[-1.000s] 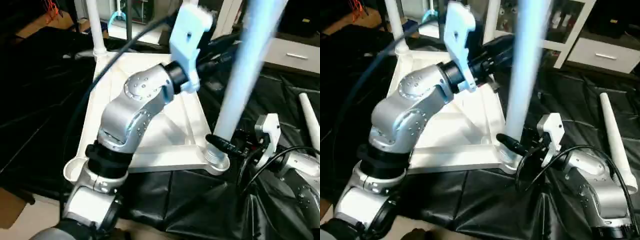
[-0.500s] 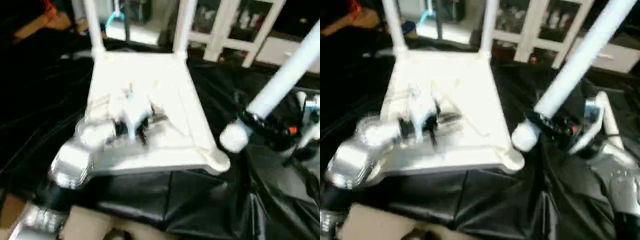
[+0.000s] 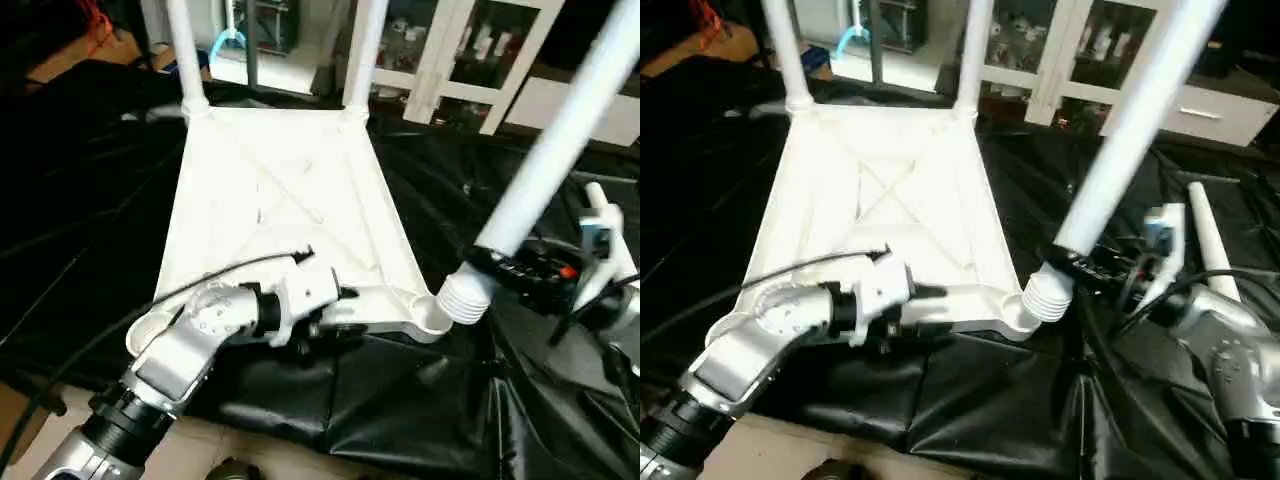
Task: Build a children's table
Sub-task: Insert table leg to table base
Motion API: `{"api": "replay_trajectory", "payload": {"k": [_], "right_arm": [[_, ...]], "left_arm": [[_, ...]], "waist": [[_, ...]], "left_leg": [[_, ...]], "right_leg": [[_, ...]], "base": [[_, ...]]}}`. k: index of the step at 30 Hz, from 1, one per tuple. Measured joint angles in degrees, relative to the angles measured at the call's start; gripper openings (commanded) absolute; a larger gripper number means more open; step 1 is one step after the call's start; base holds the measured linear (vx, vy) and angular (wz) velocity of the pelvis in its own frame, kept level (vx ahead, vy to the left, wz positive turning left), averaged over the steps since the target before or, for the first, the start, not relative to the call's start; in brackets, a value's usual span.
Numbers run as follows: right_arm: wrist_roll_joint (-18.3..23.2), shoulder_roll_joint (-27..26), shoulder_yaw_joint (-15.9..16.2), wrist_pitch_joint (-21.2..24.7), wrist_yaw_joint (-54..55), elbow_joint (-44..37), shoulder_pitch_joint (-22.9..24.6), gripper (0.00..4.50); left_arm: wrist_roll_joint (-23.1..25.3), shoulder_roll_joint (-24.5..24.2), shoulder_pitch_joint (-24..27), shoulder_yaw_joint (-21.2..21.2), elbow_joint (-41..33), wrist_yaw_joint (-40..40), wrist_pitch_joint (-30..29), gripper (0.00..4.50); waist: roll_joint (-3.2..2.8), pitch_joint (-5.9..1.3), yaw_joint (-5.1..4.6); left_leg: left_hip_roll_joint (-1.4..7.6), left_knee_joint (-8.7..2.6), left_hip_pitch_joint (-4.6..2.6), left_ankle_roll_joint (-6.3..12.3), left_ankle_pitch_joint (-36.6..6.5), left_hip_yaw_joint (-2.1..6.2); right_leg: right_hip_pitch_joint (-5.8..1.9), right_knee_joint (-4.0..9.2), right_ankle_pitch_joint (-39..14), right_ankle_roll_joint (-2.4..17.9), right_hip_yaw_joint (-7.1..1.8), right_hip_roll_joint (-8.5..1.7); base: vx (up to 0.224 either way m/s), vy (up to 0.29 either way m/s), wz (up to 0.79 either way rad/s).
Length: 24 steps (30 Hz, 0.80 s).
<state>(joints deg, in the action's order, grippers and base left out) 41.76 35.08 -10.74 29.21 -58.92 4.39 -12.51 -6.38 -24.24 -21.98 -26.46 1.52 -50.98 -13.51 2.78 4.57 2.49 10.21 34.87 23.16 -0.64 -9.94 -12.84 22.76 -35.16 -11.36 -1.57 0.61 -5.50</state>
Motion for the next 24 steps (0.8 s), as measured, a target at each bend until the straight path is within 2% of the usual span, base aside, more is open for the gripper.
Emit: {"api": "replay_trajectory", "payload": {"k": [6,17,22,23,24], "right_arm": [[-1.85,-0.47,0.21,-1.78,-0.03,-1.53,0.03,1.84],[-3.76,-0.47,1.59,-3.31,-1.27,-1.98,0.05,1.84],[-3.89,-0.47,1.74,-3.31,-1.39,-2.41,0.05,1.84],[-3.88,-0.47,1.74,-3.30,-1.42,-2.67,0.05,1.84],[-3.88,-0.46,1.74,-3.30,-1.47,-2.80,0.06,1.84]], "left_arm": [[2.54,-0.93,-0.03,-2.22,1.57,0.00,1.11,2.34],[6.78,1.00,-2.86,-4.02,4.29,0.19,0.75,2.34],[9.16,1.98,-5.27,-6.09,5.18,0.04,-1.34,1.85],[9.57,2.11,-5.39,-6.17,5.21,-0.02,-1.50,1.61],[9.88,2.17,-5.54,-6.25,5.23,-0.13,-1.77,1.61]], "waist": [[-0.02,-0.01,-0.09],[-0.04,-0.02,0.14],[-0.04,-0.02,0.29],[-0.04,-0.02,0.26],[-0.04,-0.02,0.25]], "left_leg": [[0.00,-0.11,0.02,0.00,0.00,0.00],[-0.02,-0.15,-0.08,0.00,0.00,-0.01],[-0.03,-0.15,-0.09,0.00,0.00,-0.01],[-0.04,-0.15,-0.09,0.00,0.00,-0.01],[-0.04,-0.16,-0.09,0.00,0.00,0.00]], "right_leg": [[0.04,0.06,0.01,0.02,0.03,0.02],[-0.06,0.10,0.03,0.05,0.00,0.01],[-0.08,0.11,0.03,0.06,-0.02,0.00],[-0.08,0.12,0.03,0.06,-0.02,0.00],[-0.08,0.11,0.03,0.06,-0.02,0.00]], "base": [[0.000,0.000,0.00],[0.000,0.000,0.00],[0.000,0.000,0.00],[0.000,0.000,0.00],[0.000,0.000,0.00]]}}
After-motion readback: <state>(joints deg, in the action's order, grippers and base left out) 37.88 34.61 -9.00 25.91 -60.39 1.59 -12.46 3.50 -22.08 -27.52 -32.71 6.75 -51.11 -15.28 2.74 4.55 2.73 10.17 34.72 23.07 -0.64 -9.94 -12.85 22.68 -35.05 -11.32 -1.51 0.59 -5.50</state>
